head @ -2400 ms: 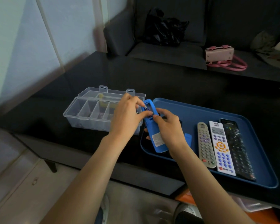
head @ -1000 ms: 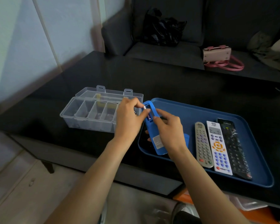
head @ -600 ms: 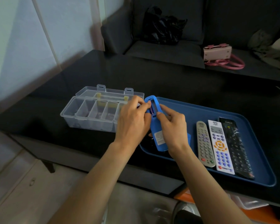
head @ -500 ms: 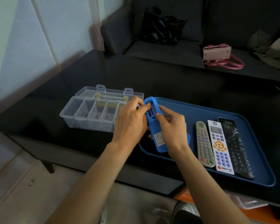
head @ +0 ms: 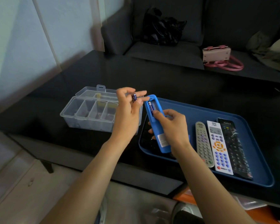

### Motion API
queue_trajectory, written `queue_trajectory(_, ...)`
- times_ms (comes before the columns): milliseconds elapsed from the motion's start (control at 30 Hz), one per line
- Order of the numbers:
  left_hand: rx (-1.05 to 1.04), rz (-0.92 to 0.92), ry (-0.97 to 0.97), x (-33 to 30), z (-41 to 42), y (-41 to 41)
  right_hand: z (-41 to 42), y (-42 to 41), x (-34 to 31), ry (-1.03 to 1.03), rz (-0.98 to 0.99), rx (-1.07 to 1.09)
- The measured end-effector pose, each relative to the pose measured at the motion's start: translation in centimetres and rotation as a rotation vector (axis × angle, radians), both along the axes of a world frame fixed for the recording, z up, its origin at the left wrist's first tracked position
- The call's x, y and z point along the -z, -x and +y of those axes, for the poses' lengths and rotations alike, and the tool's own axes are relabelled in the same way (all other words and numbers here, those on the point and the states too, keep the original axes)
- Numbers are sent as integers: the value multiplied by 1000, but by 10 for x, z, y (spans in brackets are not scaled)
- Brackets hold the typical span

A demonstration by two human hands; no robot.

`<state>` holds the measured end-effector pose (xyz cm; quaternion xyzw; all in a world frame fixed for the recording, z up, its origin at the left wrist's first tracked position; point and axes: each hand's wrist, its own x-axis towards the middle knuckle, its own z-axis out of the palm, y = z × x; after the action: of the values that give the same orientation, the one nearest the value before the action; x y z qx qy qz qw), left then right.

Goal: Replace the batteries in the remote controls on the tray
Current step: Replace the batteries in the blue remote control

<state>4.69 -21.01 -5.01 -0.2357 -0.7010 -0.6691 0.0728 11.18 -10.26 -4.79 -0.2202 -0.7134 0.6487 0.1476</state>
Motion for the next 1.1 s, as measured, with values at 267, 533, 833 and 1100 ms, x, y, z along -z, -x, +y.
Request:
queue_trajectory(267, 43, -133, -58, -3, -1, 2, 5, 0, 4, -20, -69, -6)
queue_trajectory(533, -4, -41, 102, -2, -1, 0, 5, -1, 2, 5, -131, -94)
queue_trajectory(833, -17, -8, 26, -2, 3, -4, 10, 0, 2, 31, -152, -107)
queue_trajectory(1100, -119, -45, 40, 1, 10, -8, 11, -2, -1, 60, -140, -114)
